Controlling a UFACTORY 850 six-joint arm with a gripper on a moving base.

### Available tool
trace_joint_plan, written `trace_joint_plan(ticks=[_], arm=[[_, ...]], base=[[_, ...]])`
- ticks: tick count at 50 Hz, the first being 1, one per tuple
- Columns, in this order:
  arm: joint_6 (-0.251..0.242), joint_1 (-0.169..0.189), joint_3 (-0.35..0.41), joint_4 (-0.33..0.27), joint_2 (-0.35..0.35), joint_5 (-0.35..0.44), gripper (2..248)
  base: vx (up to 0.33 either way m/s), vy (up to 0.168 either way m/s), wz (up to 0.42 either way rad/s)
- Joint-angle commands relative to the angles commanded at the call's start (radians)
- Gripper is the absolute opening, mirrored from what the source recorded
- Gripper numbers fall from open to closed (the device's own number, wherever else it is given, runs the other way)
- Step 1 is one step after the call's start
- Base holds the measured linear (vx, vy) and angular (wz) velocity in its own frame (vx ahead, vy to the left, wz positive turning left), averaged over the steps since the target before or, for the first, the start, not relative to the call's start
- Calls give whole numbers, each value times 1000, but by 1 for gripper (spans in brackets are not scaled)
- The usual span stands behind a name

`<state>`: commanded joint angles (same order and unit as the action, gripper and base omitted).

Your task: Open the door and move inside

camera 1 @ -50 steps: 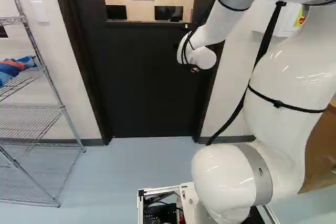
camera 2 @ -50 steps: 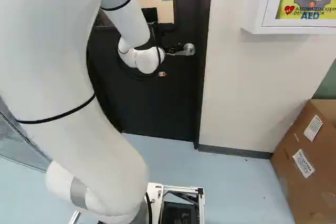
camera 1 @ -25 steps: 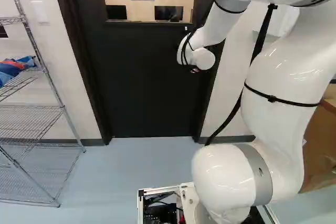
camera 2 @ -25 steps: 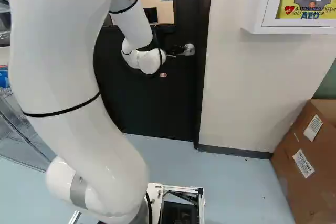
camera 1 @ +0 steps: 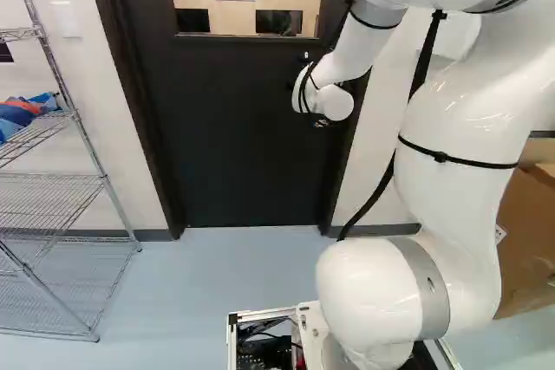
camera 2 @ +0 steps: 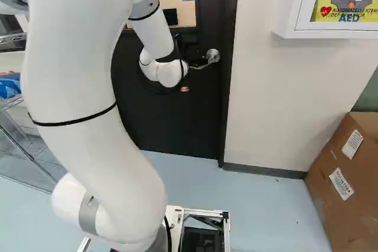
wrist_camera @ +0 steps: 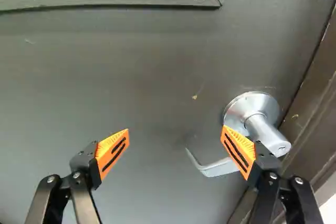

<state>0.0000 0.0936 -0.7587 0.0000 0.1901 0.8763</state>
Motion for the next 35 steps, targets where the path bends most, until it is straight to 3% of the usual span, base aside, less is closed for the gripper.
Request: trace_joint_plan(ticks=[35], arm=[[0,5,-2,0,75,0,247]], base=[[0,0,0]])
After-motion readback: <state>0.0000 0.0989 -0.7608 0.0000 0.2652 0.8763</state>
